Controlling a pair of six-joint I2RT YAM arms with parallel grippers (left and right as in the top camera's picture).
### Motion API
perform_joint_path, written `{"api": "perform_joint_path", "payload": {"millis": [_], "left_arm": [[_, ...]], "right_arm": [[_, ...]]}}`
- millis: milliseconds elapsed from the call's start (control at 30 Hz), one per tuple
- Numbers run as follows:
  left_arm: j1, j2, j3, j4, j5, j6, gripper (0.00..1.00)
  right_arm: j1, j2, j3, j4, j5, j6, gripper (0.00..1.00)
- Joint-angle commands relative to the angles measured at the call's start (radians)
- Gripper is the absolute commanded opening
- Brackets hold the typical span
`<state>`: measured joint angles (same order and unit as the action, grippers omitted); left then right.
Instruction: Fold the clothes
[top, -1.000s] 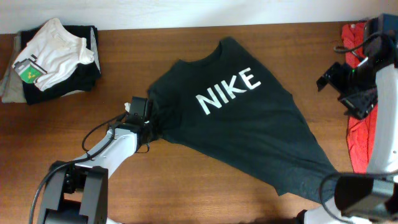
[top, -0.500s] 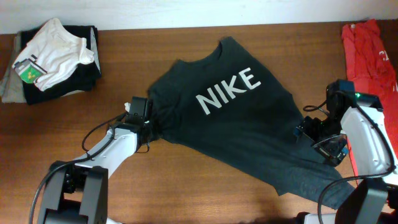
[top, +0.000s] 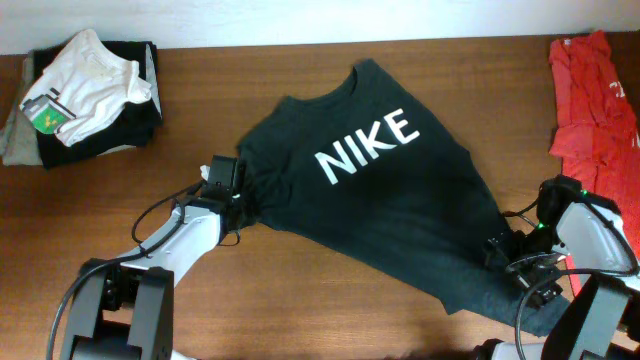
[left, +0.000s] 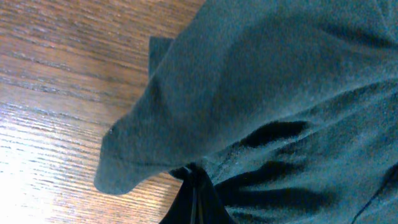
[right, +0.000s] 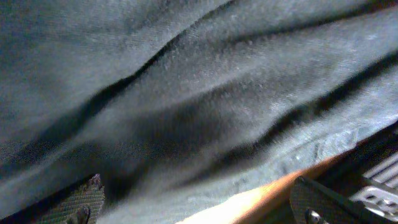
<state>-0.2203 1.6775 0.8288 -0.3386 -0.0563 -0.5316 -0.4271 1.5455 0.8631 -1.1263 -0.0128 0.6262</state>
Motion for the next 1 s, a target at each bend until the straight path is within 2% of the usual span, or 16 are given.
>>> {"api": "perform_joint_path", "payload": {"millis": [0,233,267,400,600,767,933,967], "left_arm": [[0.002,0.010,0.010,-0.002,-0.004,0.002,0.01],[0.002,0.010,0.010,0.001,-0.003,0.001,0.01],[0.002,0.010,0.010,0.001,-0.003,0.002,0.01],[0.002,0.010,0.010,0.002,-0.003,0.001,0.01],[0.002,0.010,0.010,0.003,-0.003,0.001,0.02],[0.002,0.010,0.010,0.009,-0.004,0.001,0.02],[0.001,0.010,0.010,0.016,-0.019,0.001,0.02],[0.001,0.010,0.010,0.016,-0.019,0.001,0.02]], "right_arm": [[-0.006,-0.013,-0.051,0.072,-0.010,-0.008,0.99],[-0.006,-0.013,-0.148,0.231,-0.086,0.000,0.12],[-0.005,-0.013,-0.149,0.228,-0.090,0.011,0.04],[-0.006,-0.013,-0.124,0.225,-0.126,0.018,0.04],[-0.005,-0.013,0.027,0.224,-0.209,0.018,0.04],[0.067,-0.012,0.028,0.422,-0.299,0.018,0.04],[0.320,-0.003,0.028,0.749,-0.286,0.046,0.05],[0.373,0.013,0.028,0.830,-0.278,0.058,0.14]]}}
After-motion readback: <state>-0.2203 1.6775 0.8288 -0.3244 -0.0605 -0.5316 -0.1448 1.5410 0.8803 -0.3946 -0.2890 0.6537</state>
